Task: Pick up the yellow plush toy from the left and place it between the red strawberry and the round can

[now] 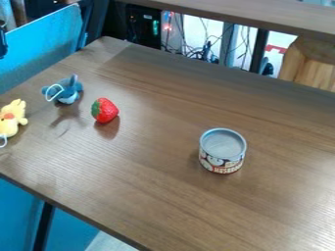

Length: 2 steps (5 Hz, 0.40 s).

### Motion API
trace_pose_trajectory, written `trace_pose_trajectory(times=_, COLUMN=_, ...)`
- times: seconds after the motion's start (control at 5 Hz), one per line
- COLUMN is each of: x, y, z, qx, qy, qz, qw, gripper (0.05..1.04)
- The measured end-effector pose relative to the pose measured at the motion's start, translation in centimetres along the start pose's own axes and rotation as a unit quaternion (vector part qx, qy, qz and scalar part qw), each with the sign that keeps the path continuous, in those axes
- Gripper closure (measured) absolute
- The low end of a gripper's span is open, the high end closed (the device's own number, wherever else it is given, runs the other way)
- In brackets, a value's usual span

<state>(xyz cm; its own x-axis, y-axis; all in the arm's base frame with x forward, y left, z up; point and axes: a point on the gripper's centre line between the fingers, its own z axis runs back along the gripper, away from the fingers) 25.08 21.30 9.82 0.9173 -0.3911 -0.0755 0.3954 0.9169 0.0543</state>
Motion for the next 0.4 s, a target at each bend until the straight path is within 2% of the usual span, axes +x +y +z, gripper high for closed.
trace_pose_trajectory(times=0.2, x=0.1, y=-0.3, z=-1.0, qx=-0.016, qy=0.005, qz=0.000, qw=0.9999, gripper=0.079)
trace_pose_trajectory(times=0.4, x=1.1, y=0.8, z=-1.5, qx=-0.083, qy=-0.075, qz=0.073, qw=0.9910, gripper=0.079)
